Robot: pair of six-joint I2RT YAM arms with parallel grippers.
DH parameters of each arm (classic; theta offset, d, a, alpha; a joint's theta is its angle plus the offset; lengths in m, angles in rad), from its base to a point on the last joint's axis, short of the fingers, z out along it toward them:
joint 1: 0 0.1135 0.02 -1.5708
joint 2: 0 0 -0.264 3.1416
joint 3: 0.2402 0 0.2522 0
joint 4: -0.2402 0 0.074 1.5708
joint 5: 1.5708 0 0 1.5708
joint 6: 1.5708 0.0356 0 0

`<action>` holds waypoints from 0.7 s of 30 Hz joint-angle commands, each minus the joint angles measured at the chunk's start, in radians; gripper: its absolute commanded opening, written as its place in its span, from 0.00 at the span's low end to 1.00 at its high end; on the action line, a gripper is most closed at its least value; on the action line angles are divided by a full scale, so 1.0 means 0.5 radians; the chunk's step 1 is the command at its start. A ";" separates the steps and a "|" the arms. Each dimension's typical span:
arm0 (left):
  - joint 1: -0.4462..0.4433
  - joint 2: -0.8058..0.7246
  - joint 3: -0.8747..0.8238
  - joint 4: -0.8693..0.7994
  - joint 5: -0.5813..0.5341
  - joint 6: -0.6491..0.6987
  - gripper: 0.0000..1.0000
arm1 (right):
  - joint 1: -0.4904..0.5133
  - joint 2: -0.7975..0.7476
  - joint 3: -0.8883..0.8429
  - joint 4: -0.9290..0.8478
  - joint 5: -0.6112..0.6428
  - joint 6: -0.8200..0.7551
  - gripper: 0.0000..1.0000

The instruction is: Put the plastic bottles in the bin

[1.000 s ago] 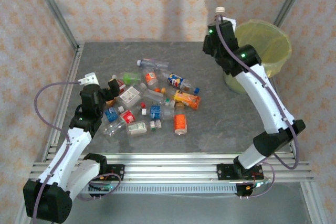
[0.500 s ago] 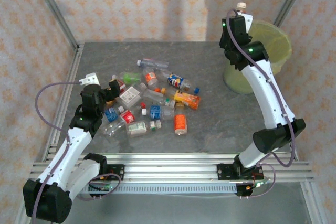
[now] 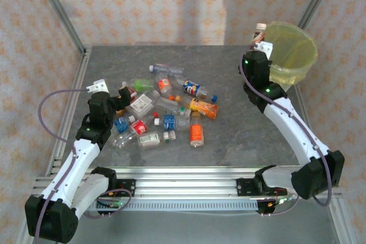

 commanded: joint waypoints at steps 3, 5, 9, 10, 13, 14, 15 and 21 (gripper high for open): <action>-0.012 -0.006 0.025 -0.021 0.038 0.012 1.00 | -0.047 -0.112 -0.253 0.737 -0.037 -0.181 0.24; -0.012 -0.006 0.025 -0.024 0.046 0.012 1.00 | -0.047 -0.112 -0.375 0.964 -0.015 -0.247 0.24; -0.013 0.004 0.025 -0.020 0.064 0.009 1.00 | -0.122 -0.133 -0.523 1.291 0.044 -0.312 0.22; -0.013 0.012 0.025 -0.018 0.073 0.007 1.00 | -0.161 -0.090 -0.541 1.337 0.025 -0.299 0.21; -0.014 0.041 0.027 -0.012 0.099 -0.001 1.00 | -0.245 -0.016 -0.590 1.485 -0.015 -0.269 0.20; -0.015 0.051 0.031 -0.017 0.108 0.001 1.00 | -0.276 0.002 -0.607 1.533 -0.052 -0.245 0.20; -0.015 0.060 0.036 -0.026 0.114 0.002 1.00 | -0.306 0.024 -0.611 1.572 -0.081 -0.222 0.20; -0.036 0.065 0.032 -0.050 0.085 0.016 1.00 | -0.427 0.144 -0.602 1.804 -0.195 -0.203 0.23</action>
